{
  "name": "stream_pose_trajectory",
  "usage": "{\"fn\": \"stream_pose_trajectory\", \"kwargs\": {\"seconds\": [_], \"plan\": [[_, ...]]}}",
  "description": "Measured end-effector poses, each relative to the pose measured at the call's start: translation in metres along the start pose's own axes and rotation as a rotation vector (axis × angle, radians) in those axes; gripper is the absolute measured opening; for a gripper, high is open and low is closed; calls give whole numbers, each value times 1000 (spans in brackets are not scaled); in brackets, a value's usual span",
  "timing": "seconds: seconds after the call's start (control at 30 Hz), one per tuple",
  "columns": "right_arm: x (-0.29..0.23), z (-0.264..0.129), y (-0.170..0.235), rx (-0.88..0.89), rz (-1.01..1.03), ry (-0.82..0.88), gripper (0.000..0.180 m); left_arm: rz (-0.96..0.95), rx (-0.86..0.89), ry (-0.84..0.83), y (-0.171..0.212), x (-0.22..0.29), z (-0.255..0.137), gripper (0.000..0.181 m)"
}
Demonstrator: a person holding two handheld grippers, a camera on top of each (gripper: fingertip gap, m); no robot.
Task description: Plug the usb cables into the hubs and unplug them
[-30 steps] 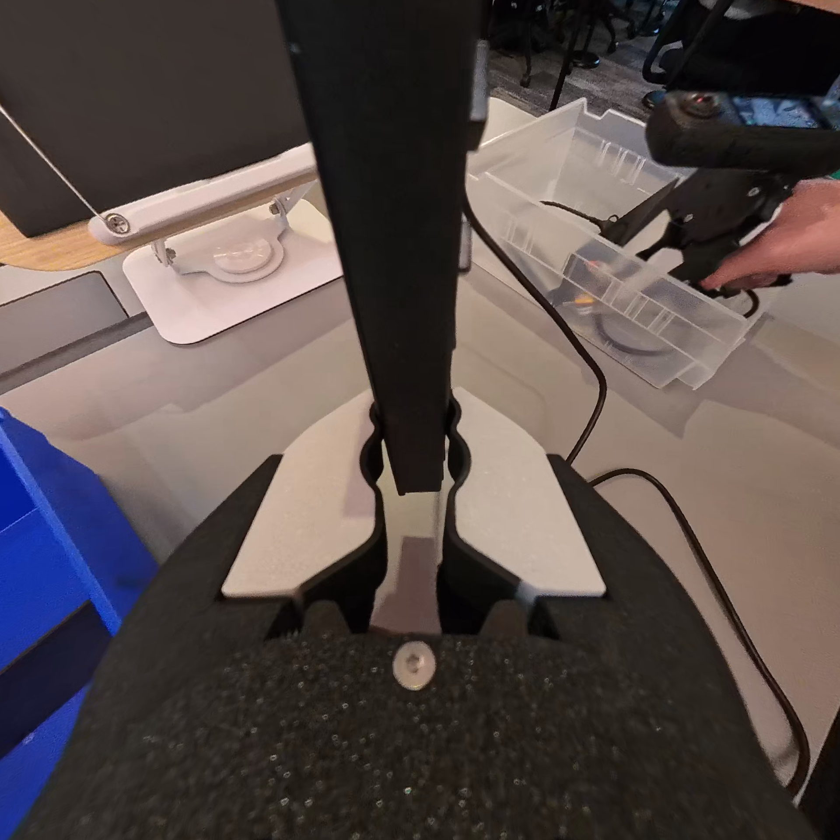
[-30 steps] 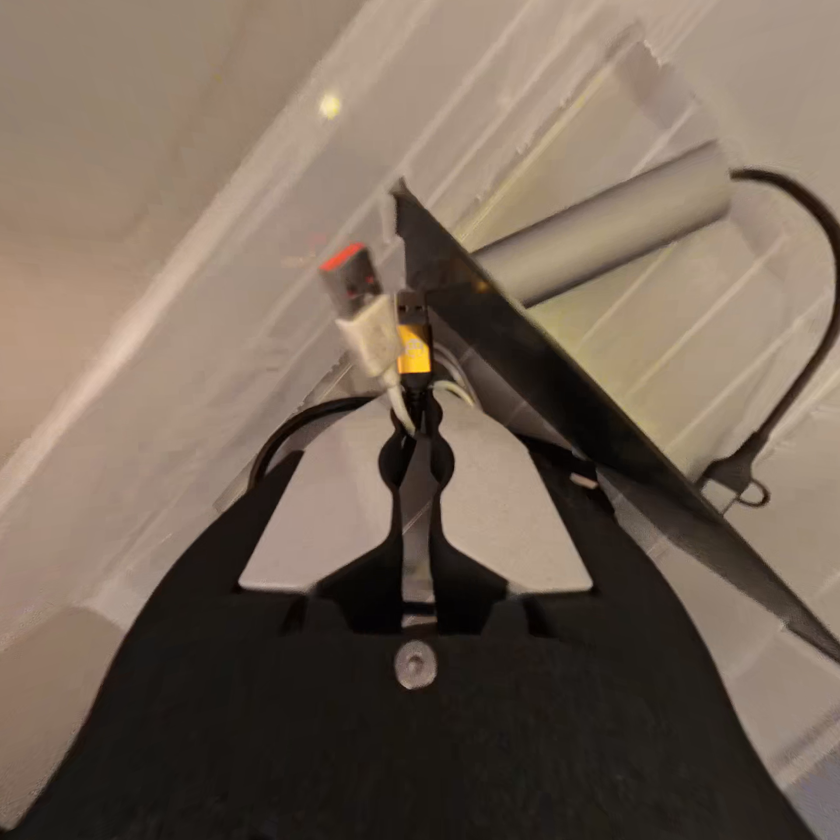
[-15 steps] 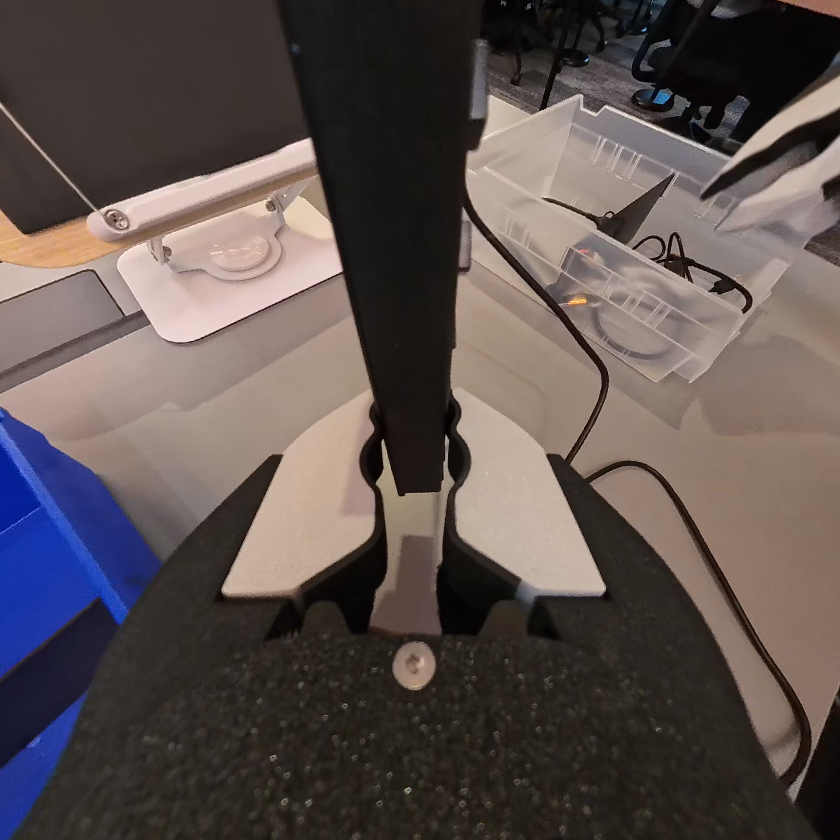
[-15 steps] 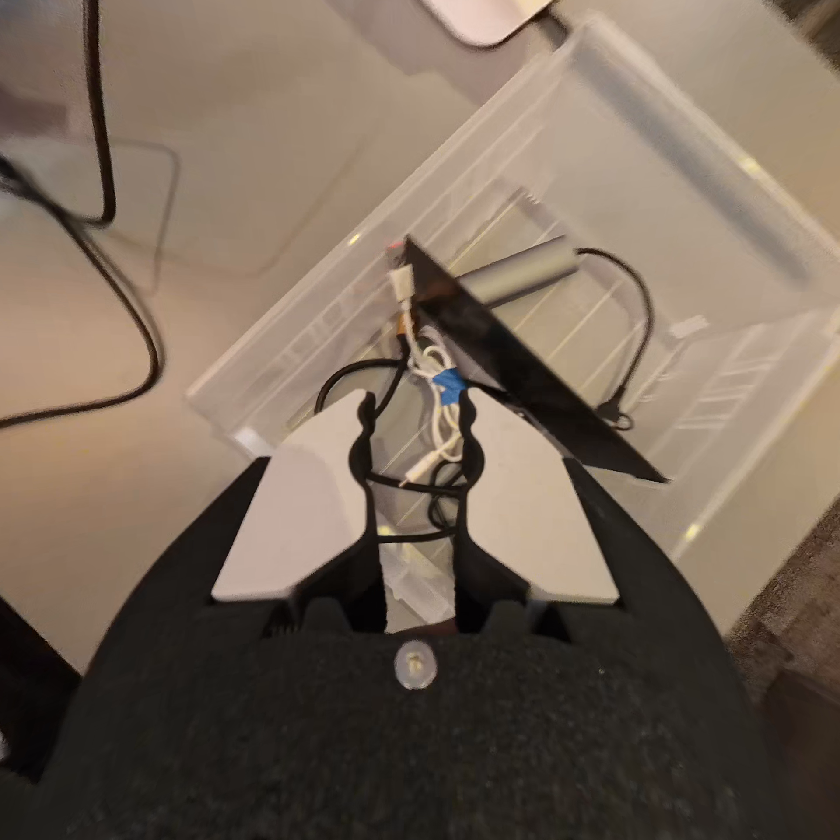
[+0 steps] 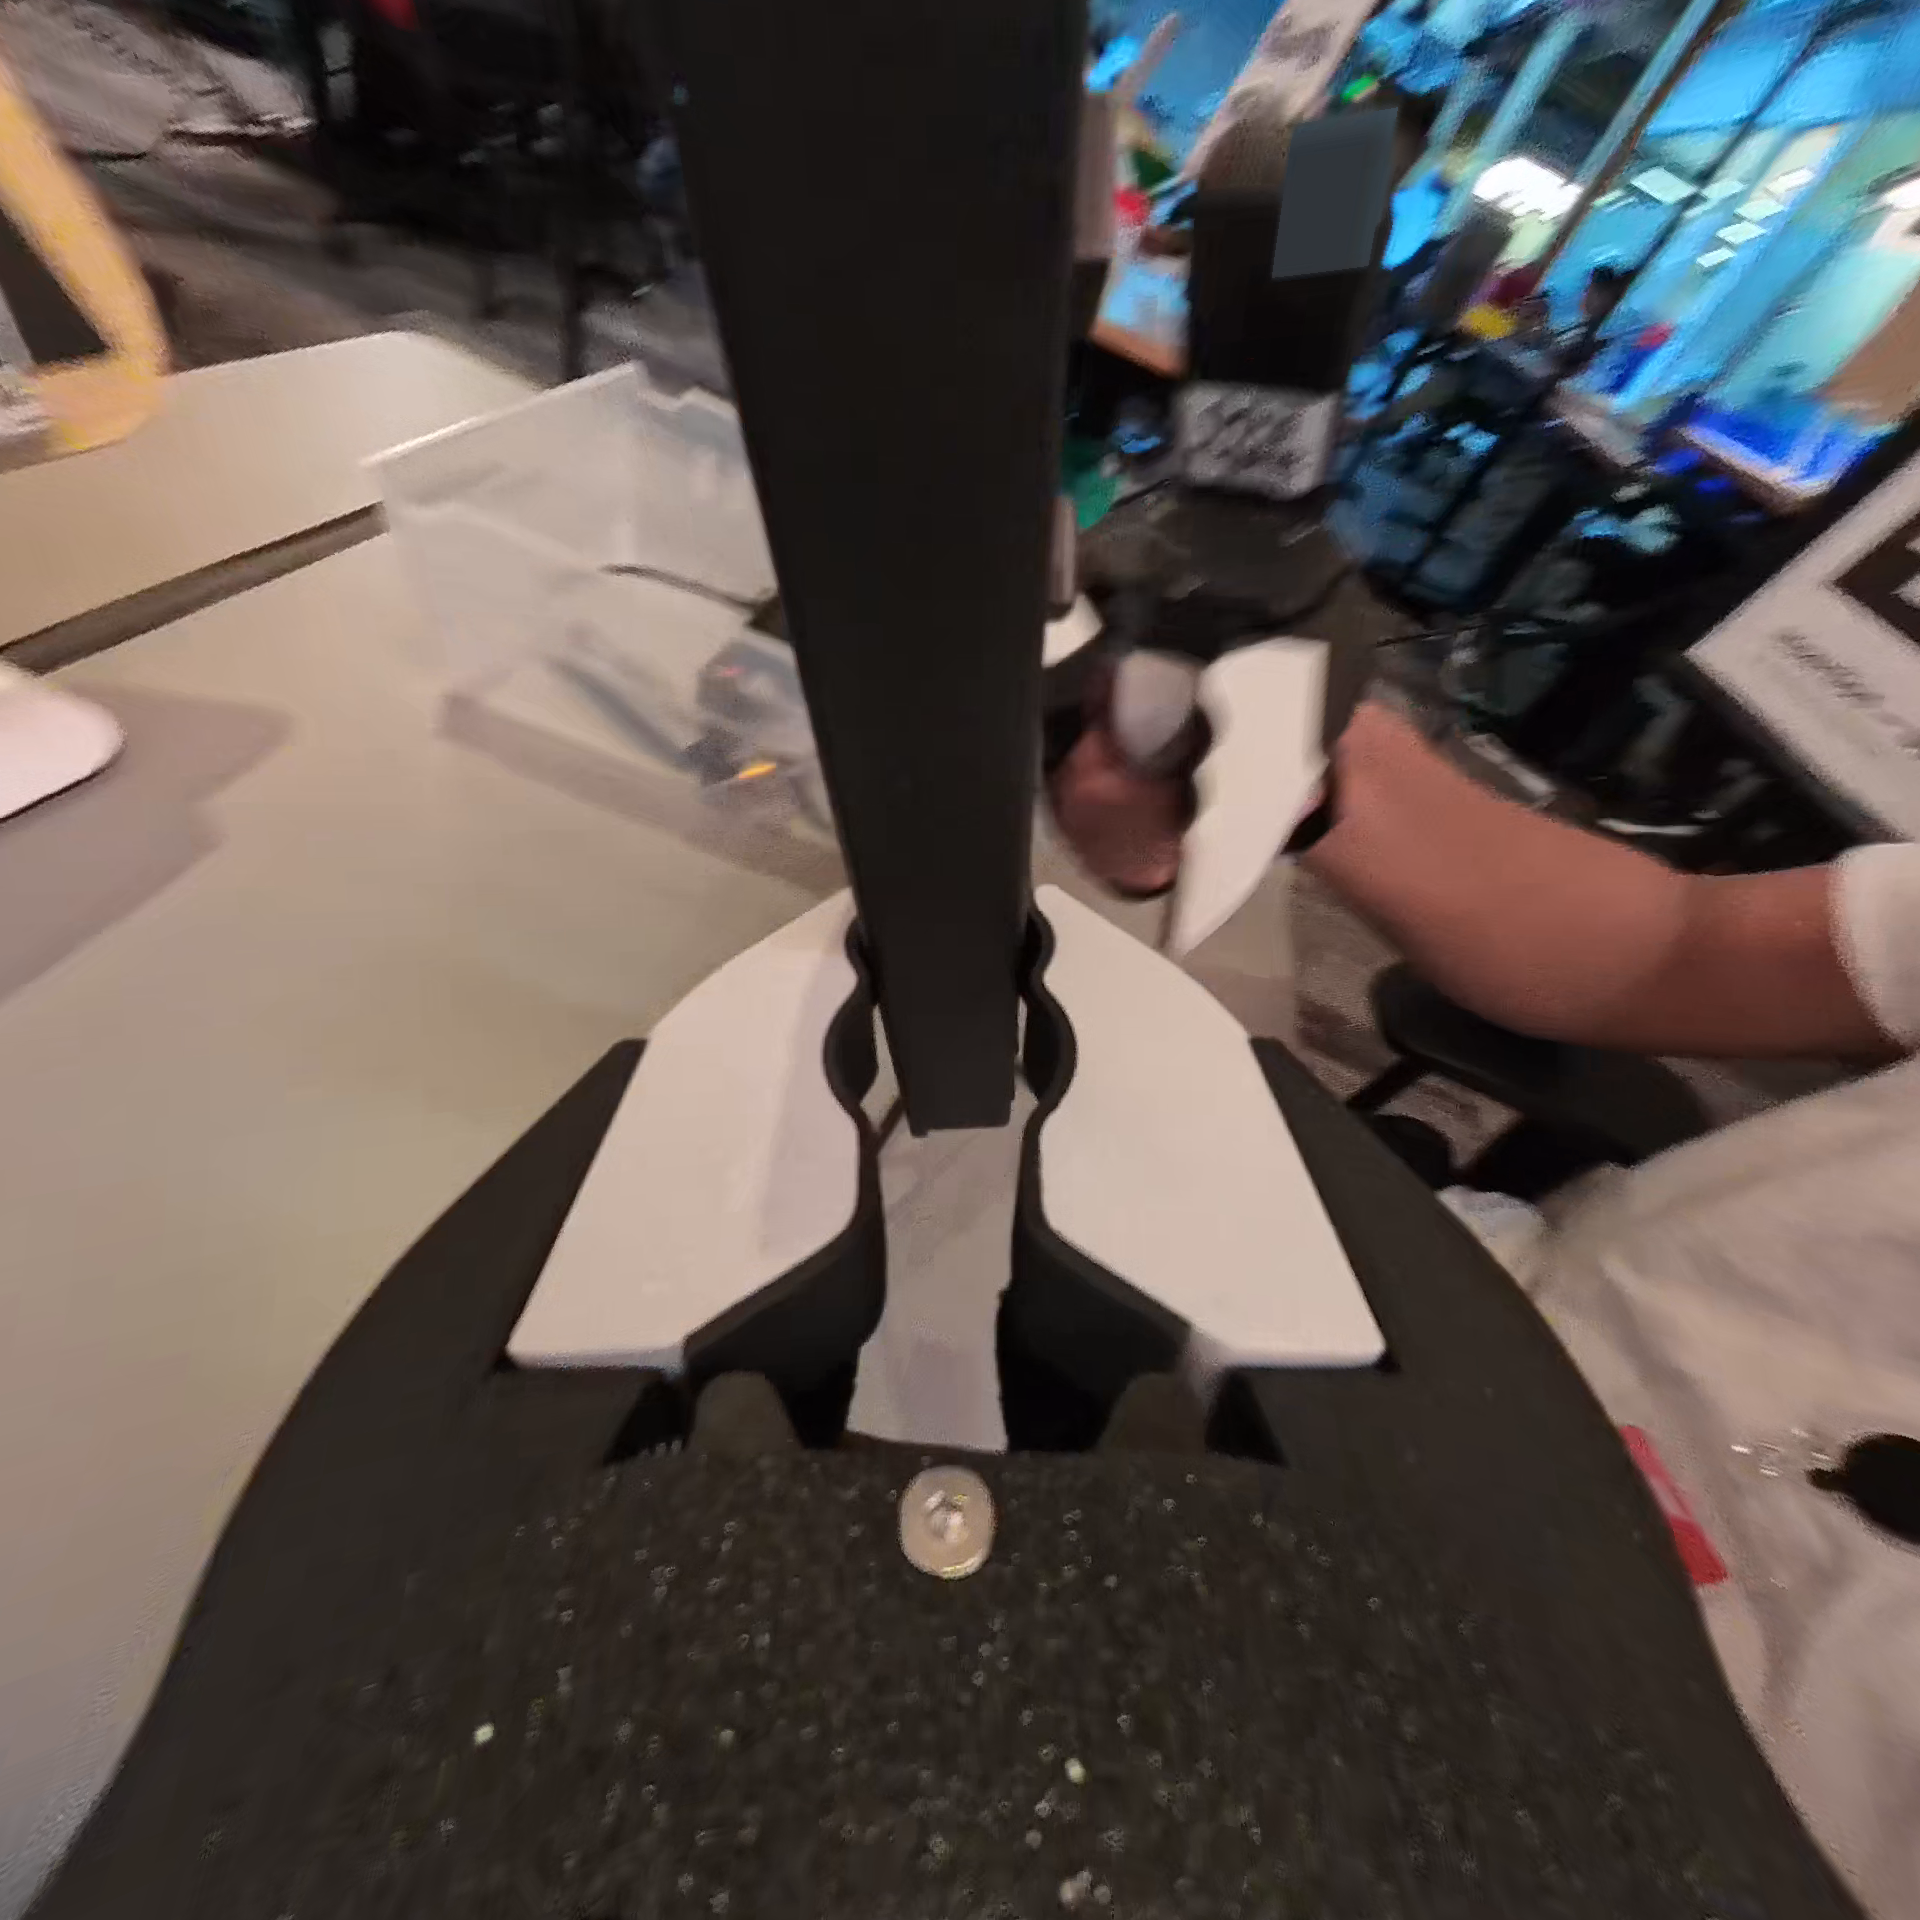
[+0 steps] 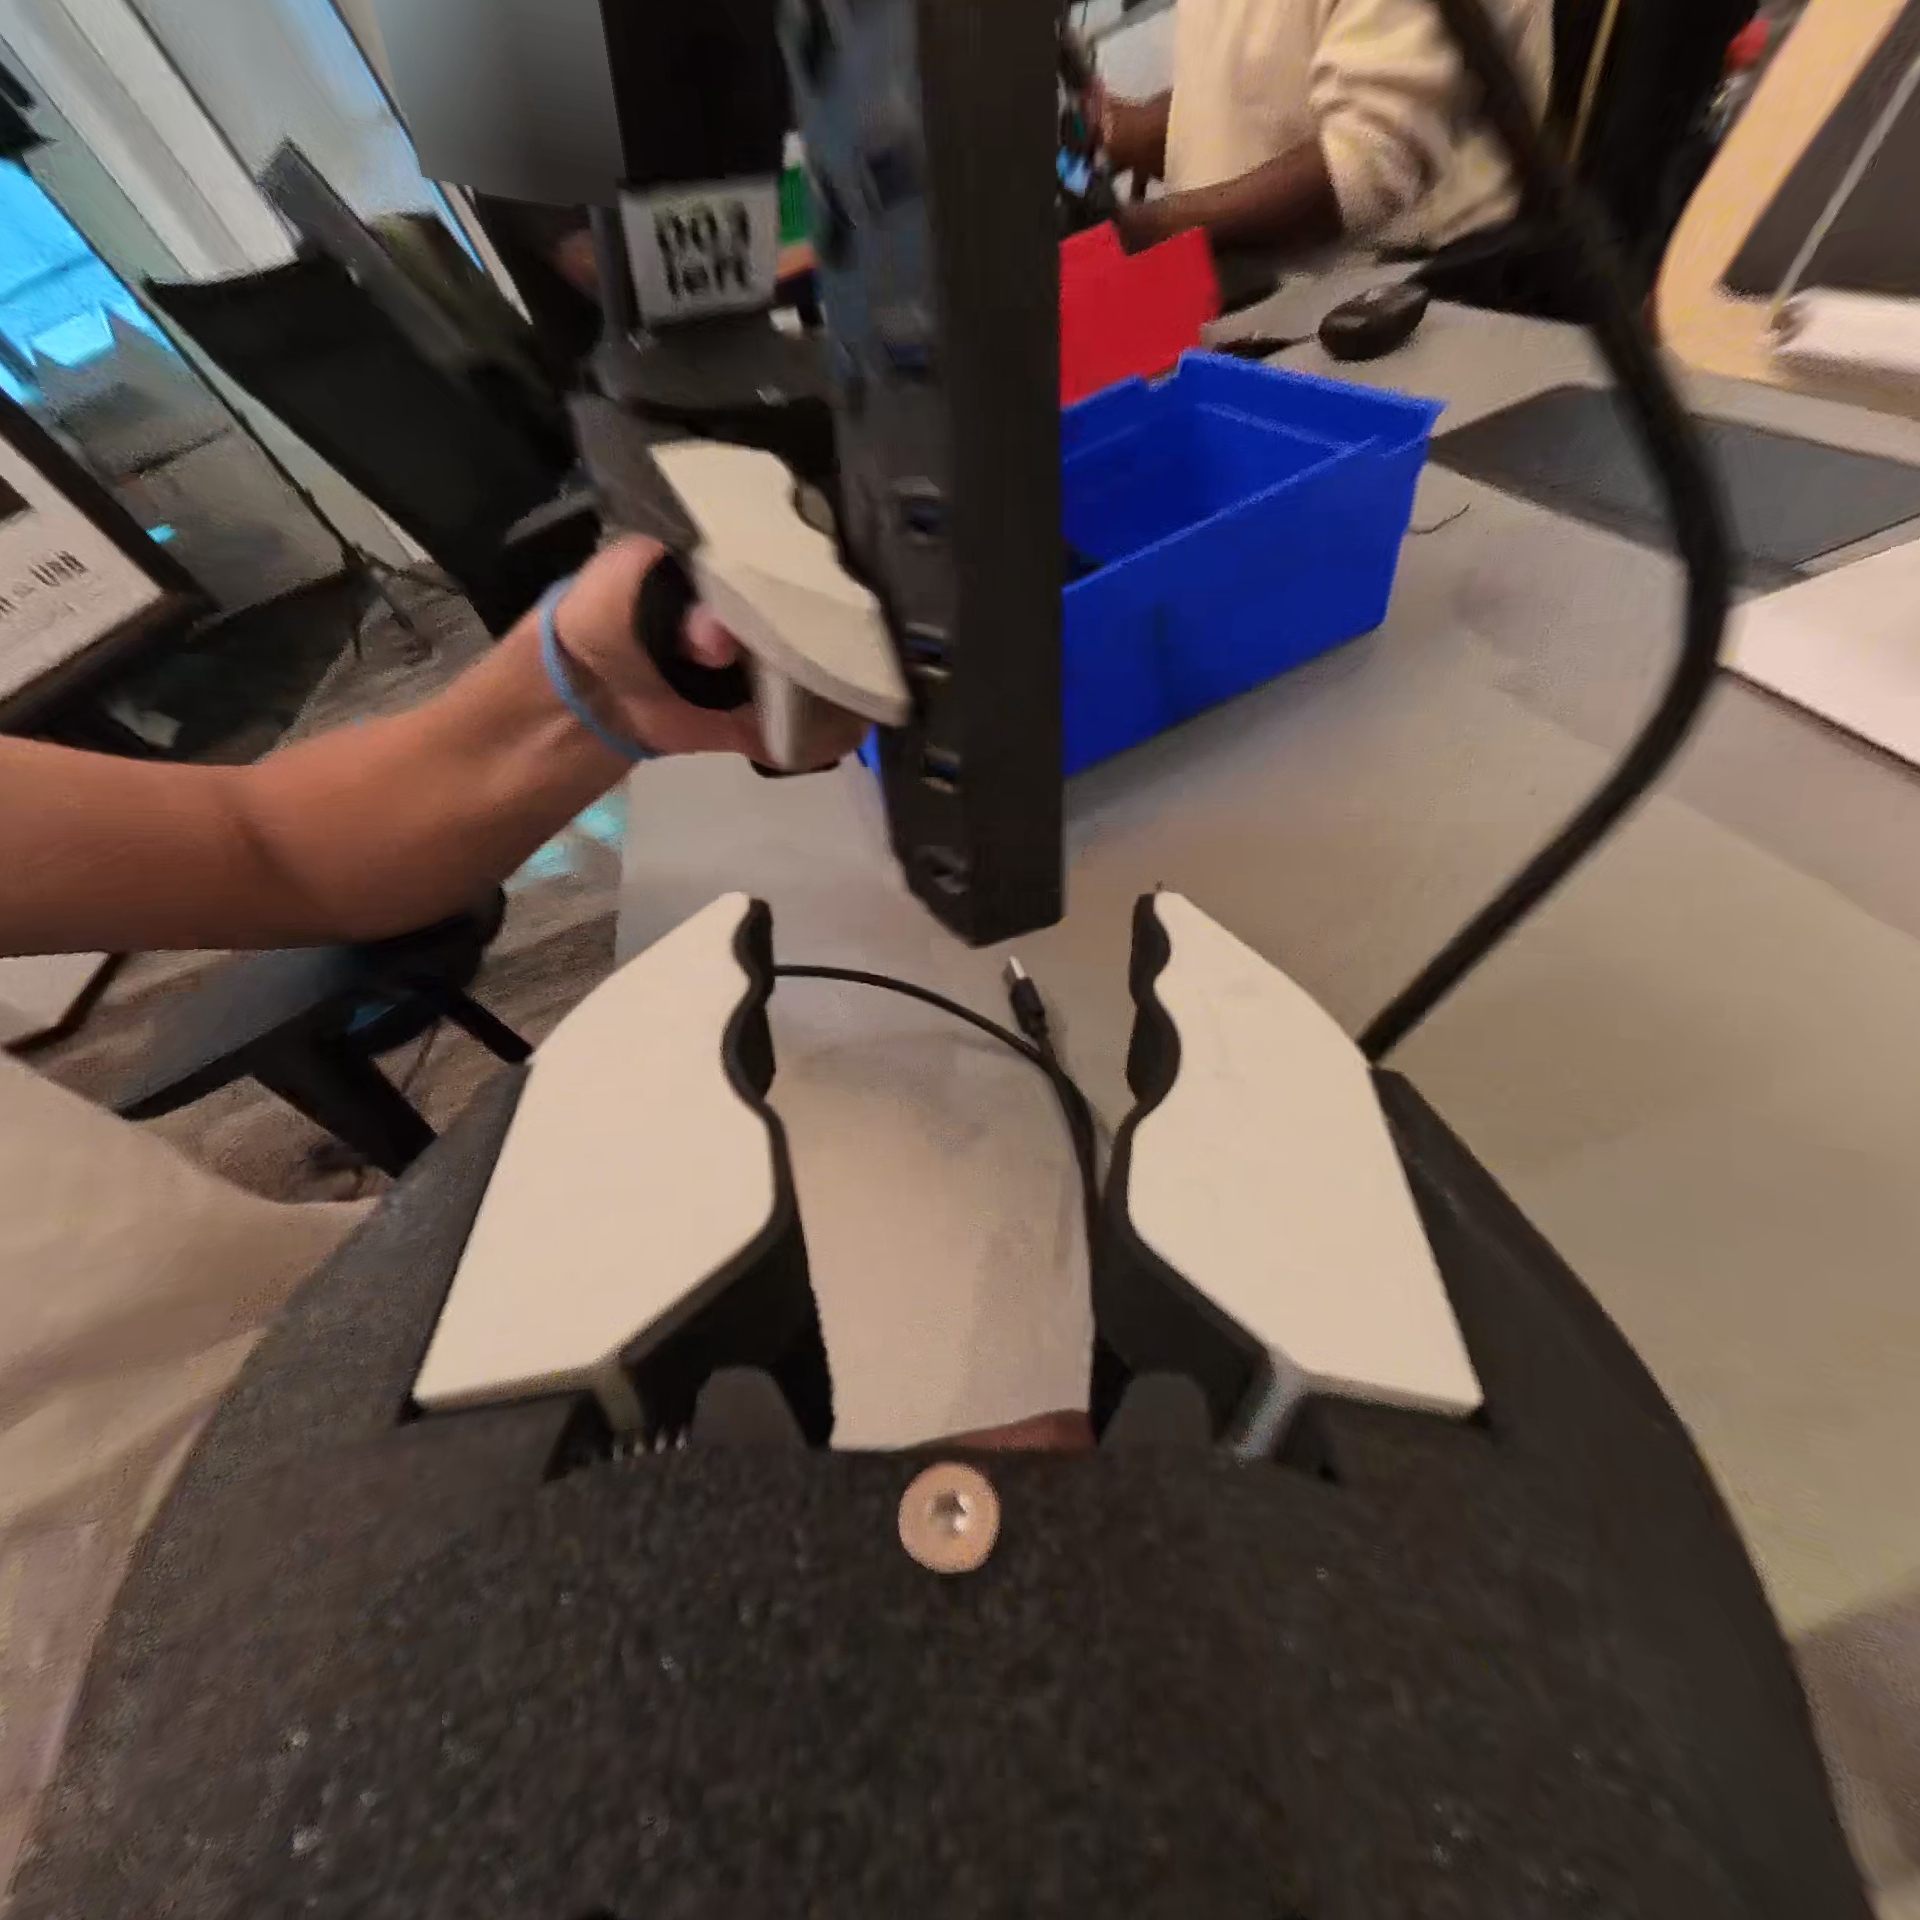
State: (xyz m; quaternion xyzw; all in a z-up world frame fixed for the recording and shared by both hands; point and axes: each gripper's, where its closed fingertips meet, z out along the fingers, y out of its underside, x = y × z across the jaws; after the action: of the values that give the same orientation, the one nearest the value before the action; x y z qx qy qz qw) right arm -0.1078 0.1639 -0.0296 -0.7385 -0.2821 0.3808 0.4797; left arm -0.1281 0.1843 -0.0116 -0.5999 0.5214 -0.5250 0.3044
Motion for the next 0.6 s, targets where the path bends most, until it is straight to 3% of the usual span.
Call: {"fn": "stream_pose_trajectory", "kwargs": {"seconds": [0.1,0.2,0.23,0.33,0.4,0.5,0.6], "plan": [[-8,32,16,-78,-13,-69,62,-13,27,90,-7,19,3,23],[-21,38,9,-19,-25,-153,32,13,26,109,-5,24,2,24],[-23,38,9,-13,-33,-160,29,9,24,120,-4,25,1,24],[-17,31,4,-19,-83,-115,27,-5,39,6,-5,10,-4,36],[-5,17,-8,-30,-99,-82,26,0,44,-104,-3,0,-15,52],[20,-23,-49,-31,-188,26,26,-16,52,-245,18,-6,-32,46],[45,-76,-94,-86,-326,162,26,-41,73,-269,69,13,-39,34]]}}
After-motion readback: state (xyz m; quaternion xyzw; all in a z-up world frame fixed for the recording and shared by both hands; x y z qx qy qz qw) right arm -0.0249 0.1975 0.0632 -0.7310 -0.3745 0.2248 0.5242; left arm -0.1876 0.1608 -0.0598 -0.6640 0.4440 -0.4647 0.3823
